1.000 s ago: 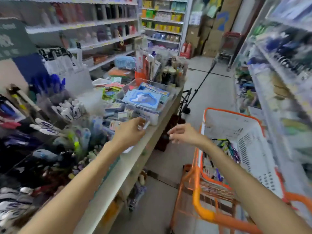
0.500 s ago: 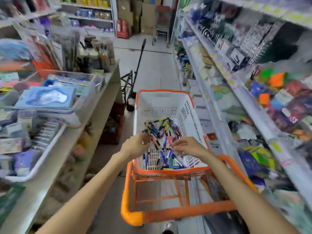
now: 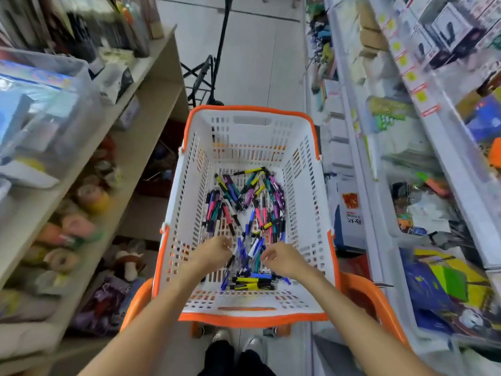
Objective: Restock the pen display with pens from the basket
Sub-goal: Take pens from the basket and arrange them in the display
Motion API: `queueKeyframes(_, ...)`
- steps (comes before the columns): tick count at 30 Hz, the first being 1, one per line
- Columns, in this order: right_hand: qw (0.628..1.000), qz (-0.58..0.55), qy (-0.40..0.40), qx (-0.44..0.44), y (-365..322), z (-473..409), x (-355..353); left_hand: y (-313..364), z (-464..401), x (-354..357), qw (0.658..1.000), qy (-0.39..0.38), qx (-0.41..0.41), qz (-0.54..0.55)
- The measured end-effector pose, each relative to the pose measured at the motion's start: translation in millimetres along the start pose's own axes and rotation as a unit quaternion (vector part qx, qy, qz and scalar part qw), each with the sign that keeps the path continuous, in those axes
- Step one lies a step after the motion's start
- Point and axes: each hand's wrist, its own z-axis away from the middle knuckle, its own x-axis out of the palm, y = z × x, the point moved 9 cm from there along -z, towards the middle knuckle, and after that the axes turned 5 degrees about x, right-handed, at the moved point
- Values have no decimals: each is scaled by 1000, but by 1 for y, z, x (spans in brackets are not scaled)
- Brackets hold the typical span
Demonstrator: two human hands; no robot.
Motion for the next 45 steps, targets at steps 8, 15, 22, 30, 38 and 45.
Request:
queueKeyframes(8, 976, 191, -100, 26, 34, -51, 54, -28, -50, 64, 989, -134, -53, -26)
queueKeyframes(15, 943, 216, -252, 21, 47, -64, 102, -38, -69, 96, 987, -145, -46, 50)
queueKeyframes(22, 926, 227, -300, 16, 47, -67, 115, -30, -91, 87, 993, -55, -35, -98)
queueKeyframes(30, 891, 310, -332, 12, 45, -61, 115, -7, -104, 86, 964, -42, -24, -263)
queueKeyframes(38, 858, 346, -372, 71, 59, -57, 97, -28, -103, 82, 993, -76, -30, -84)
queueKeyframes(45, 850, 343, -393, 68, 55, -49, 97, -51, -80, 28, 877, 32, -167, 449)
